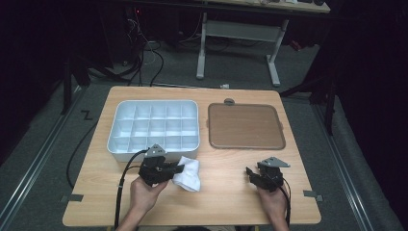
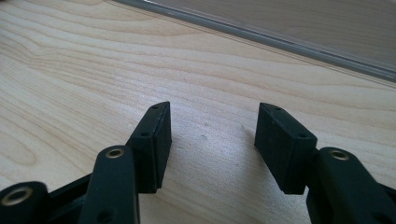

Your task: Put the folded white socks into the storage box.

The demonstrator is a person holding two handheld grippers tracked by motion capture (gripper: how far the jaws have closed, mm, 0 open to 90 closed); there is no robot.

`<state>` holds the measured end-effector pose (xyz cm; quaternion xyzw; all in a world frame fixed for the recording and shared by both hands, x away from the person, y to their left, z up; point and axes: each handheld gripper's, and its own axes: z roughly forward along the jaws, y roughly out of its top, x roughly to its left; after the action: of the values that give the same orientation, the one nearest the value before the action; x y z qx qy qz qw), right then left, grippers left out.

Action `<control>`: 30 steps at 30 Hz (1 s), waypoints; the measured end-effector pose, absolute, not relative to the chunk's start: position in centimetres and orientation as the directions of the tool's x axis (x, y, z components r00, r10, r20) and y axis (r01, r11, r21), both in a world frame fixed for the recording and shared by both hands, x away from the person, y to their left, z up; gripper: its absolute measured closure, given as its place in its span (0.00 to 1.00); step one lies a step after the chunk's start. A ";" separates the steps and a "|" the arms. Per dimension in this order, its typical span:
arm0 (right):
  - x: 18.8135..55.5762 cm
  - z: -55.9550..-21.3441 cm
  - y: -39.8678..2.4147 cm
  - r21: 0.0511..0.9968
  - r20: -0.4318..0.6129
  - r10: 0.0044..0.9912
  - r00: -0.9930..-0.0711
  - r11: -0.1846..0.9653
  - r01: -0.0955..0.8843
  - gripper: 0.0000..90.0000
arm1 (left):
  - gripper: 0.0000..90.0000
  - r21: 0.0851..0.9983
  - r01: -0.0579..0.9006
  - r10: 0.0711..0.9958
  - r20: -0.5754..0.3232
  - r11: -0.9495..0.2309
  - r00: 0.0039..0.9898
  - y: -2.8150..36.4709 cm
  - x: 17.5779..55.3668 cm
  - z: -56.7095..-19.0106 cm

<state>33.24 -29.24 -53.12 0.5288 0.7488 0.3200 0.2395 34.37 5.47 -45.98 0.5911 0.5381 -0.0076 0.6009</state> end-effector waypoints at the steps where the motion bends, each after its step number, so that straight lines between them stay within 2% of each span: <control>1: 33.3 -53.1 -29.2 0.733 -0.021 0.945 -0.328 0.237 0.638 0.51 | 0.87 0.702 0.645 0.626 -0.656 0.301 0.422 5.5 34.4 -45.9; 30: 33.3 -53.1 -29.2 0.732 -0.020 0.943 -0.331 0.239 0.638 0.49 | 0.87 0.719 0.610 0.600 -0.661 0.333 0.451 6.7 35.7 -42.8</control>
<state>33.31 -29.19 -53.13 0.5270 0.7502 0.3205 0.2383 35.73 6.66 -42.76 0.5774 0.5240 -0.0040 0.6261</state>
